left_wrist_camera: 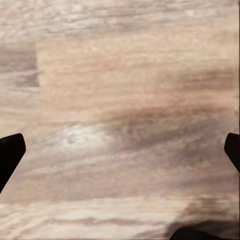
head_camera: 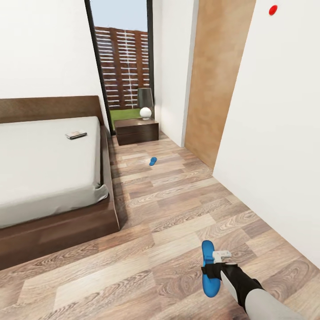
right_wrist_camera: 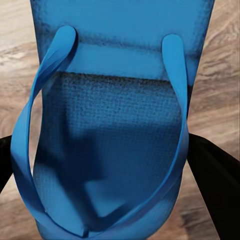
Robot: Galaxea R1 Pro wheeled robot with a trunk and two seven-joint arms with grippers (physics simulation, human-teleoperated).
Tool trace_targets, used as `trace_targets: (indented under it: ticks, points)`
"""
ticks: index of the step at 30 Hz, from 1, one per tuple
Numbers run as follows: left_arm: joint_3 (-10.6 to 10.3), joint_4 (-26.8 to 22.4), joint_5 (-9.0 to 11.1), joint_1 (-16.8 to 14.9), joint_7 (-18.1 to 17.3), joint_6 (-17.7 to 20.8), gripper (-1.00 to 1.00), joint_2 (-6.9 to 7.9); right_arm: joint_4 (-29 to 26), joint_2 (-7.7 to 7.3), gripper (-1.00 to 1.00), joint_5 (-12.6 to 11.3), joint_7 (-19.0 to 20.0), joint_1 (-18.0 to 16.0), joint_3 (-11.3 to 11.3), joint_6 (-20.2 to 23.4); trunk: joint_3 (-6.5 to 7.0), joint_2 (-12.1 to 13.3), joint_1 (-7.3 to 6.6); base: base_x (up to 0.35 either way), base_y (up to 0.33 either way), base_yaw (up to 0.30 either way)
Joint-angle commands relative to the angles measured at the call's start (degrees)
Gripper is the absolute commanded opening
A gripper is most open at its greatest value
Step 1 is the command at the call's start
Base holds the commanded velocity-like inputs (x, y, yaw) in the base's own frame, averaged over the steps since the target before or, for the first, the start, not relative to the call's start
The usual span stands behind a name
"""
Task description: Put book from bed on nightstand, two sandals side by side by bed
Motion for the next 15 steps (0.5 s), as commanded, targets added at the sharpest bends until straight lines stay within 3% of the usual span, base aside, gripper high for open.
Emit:
trace_targets:
  ticks: [1,5,10,15]
  points:
    - [0.02,-0.01,0.31,-0.19,-0.38,-0.04,1.0,-0.21,-0.12,-0.04,-1.0,0.43,0.3,0.0,-0.16,0.36,-0.05,-0.02,-0.01,0.037,0.0,-0.001]
    - [-0.22,-0.2,-2.79,-3.29,-0.39,0.37,1.0,-2.08,-0.09,-0.2,-1.0,0.51,0.3,0.0,-0.15,0.4,-0.05,-0.02,-0.01,0.035,0.0,0.0]
    - [-0.25,-0.27,-4.88,-5.6,-0.31,1.61,1.0,-3.43,-0.1,-0.27,-1.0,0.57,0.32,0.0,-0.15,0.45,-0.05,-0.02,-0.01,0.03,0.0,0.0]
    - [-0.33,-0.31,-7.37,-6.82,-0.28,2.87,1.0,-5.79,-0.15,-0.4,-1.0,0.61,0.31,0.0,-0.15,0.49,-0.05,-0.02,-0.01,0.221,0.0,0.0]
